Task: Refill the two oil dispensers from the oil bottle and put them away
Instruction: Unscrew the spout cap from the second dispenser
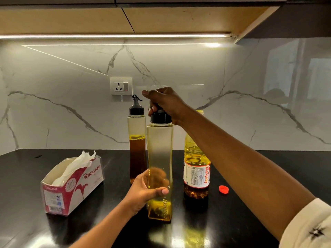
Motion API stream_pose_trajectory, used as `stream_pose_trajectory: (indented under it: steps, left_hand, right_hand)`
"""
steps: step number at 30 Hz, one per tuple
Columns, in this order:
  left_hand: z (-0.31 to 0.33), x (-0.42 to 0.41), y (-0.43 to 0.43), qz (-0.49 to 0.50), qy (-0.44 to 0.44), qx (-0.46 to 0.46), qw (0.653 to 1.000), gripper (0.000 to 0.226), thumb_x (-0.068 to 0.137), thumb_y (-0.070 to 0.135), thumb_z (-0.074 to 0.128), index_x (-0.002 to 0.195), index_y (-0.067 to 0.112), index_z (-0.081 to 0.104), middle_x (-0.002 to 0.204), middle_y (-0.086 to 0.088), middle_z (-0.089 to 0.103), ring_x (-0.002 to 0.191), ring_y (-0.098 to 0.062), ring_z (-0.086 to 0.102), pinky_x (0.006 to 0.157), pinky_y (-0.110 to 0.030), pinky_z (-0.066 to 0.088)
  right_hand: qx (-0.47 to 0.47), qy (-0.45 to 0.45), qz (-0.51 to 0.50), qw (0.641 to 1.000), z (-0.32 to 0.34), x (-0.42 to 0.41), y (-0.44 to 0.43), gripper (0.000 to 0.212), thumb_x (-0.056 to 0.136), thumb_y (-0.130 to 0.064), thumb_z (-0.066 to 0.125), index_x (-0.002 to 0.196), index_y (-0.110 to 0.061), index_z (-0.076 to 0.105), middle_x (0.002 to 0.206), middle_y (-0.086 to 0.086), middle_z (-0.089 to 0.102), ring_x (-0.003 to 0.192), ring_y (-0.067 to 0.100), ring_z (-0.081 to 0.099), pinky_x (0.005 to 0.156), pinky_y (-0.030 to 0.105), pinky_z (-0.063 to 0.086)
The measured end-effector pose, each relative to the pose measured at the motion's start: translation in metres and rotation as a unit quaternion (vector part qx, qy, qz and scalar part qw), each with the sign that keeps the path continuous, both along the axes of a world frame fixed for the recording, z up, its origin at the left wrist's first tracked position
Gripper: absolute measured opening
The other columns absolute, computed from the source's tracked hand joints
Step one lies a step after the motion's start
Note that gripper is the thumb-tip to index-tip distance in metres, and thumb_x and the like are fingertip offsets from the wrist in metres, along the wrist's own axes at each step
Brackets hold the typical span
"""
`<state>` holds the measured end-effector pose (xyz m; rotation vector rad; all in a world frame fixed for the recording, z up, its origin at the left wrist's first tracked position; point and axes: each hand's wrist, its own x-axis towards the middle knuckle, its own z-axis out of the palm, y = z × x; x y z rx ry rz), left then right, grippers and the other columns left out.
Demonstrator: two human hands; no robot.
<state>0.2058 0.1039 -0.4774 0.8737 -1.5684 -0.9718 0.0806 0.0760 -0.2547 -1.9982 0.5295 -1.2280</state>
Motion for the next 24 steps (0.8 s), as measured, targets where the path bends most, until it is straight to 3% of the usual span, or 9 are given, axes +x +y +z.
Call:
stream_pose_trajectory:
  steps: [6,8,9,11,13,15,17,19,24]
  left_hand:
    - [0.0,-0.001,0.003,-0.035,-0.027,0.022,0.999,0.091,0.04,0.053,0.092,0.112,0.01,0.058,0.1,-0.007,0.071,0.103,-0.031,0.066,0.092,-0.039,0.053]
    - [-0.001,-0.001,0.003,-0.022,-0.017,0.026,0.999,0.094,0.039,0.053,0.092,0.115,0.011,0.057,0.101,-0.006,0.072,0.103,-0.028,0.067,0.089,-0.036,0.054]
    - [-0.001,-0.001,0.003,-0.013,-0.015,0.026,0.999,0.095,0.038,0.054,0.092,0.115,0.012,0.056,0.101,-0.005,0.072,0.102,-0.026,0.068,0.087,-0.033,0.054]
    - [-0.002,-0.001,0.003,0.011,-0.018,0.013,1.0,0.094,0.037,0.058,0.091,0.114,0.014,0.057,0.098,-0.002,0.073,0.099,-0.022,0.069,0.082,-0.028,0.054]
    - [-0.001,-0.003,0.001,0.035,-0.024,-0.002,0.999,0.093,0.036,0.063,0.088,0.111,0.018,0.057,0.097,0.0,0.073,0.097,-0.019,0.07,0.081,-0.027,0.055]
    - [-0.001,-0.004,0.0,0.044,-0.031,-0.008,0.999,0.092,0.036,0.065,0.087,0.11,0.02,0.057,0.097,0.0,0.072,0.096,-0.017,0.07,0.081,-0.027,0.055]
    - [-0.002,-0.005,0.0,0.045,-0.036,-0.01,0.998,0.091,0.037,0.065,0.087,0.111,0.021,0.057,0.098,-0.001,0.072,0.096,-0.016,0.07,0.08,-0.026,0.055]
    - [-0.002,-0.004,-0.001,0.046,-0.038,-0.01,0.998,0.09,0.038,0.064,0.087,0.112,0.021,0.057,0.099,-0.002,0.072,0.097,-0.015,0.069,0.079,-0.026,0.056]
    - [-0.001,-0.004,0.0,0.042,-0.017,0.006,0.999,0.091,0.038,0.062,0.088,0.112,0.021,0.057,0.1,-0.003,0.07,0.097,-0.017,0.069,0.075,-0.028,0.057]
  right_hand:
    - [0.02,0.092,0.273,0.957,0.005,-0.005,-0.015,0.033,0.08,-0.035,0.069,0.052,-0.02,0.06,0.054,-0.002,0.058,0.058,0.013,0.06,0.073,0.032,0.051]
    - [0.002,0.136,0.283,0.949,0.008,-0.009,-0.021,0.029,0.078,-0.044,0.068,0.09,-0.018,0.069,0.094,0.005,0.067,0.095,0.024,0.064,0.087,0.038,0.049]
    - [-0.005,0.147,0.279,0.949,0.01,-0.015,-0.024,0.051,0.079,-0.049,0.065,0.116,-0.015,0.059,0.118,0.007,0.061,0.113,0.028,0.056,0.094,0.041,0.046]
    - [-0.009,0.137,0.203,0.97,0.018,-0.029,-0.023,0.083,0.073,-0.067,0.06,0.137,-0.017,0.04,0.137,0.003,0.049,0.125,0.026,0.049,0.097,0.043,0.047]
    - [-0.024,0.151,0.021,0.988,0.03,-0.039,-0.007,0.085,0.068,-0.08,0.048,0.13,-0.021,0.047,0.128,0.001,0.056,0.107,0.02,0.06,0.08,0.035,0.054]
    - [-0.033,0.283,-0.157,0.946,0.041,-0.039,0.011,0.074,0.077,-0.078,0.037,0.115,-0.016,0.055,0.108,0.006,0.064,0.079,0.017,0.064,0.062,0.028,0.048]
    - [-0.064,0.434,-0.252,0.863,0.048,-0.031,0.025,0.069,0.077,-0.074,0.041,0.104,-0.013,0.059,0.087,0.005,0.066,0.065,0.014,0.062,0.058,0.025,0.046]
    - [-0.107,0.482,-0.274,0.826,0.047,-0.025,0.03,0.065,0.073,-0.07,0.055,0.101,-0.011,0.059,0.078,0.003,0.067,0.059,0.012,0.062,0.057,0.024,0.05]
    - [-0.057,0.402,-0.209,0.89,0.046,-0.029,0.022,0.046,0.074,-0.039,0.076,0.104,-0.008,0.061,0.089,0.01,0.069,0.071,0.016,0.066,0.064,0.026,0.057]
